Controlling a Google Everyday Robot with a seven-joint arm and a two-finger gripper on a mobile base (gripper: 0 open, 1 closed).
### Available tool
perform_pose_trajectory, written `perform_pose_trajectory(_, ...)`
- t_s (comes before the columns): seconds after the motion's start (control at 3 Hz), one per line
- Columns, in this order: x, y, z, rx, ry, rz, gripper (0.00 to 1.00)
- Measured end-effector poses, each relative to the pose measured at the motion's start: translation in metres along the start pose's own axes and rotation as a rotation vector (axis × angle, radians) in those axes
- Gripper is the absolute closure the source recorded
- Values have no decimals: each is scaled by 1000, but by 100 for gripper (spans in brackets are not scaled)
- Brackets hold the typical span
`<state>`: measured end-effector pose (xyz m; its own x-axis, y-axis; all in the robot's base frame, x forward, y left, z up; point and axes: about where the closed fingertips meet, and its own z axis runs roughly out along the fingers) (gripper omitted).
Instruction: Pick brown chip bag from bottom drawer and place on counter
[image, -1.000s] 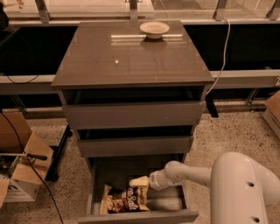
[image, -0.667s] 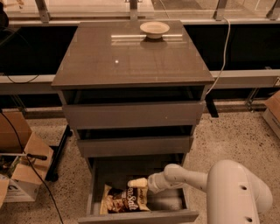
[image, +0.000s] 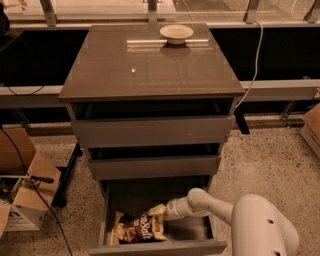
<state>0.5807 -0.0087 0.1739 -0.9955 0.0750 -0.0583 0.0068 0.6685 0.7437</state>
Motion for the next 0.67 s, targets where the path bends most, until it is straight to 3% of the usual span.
perform_pose_trajectory(0.67,-9,20,-35,0,-63,-40,89)
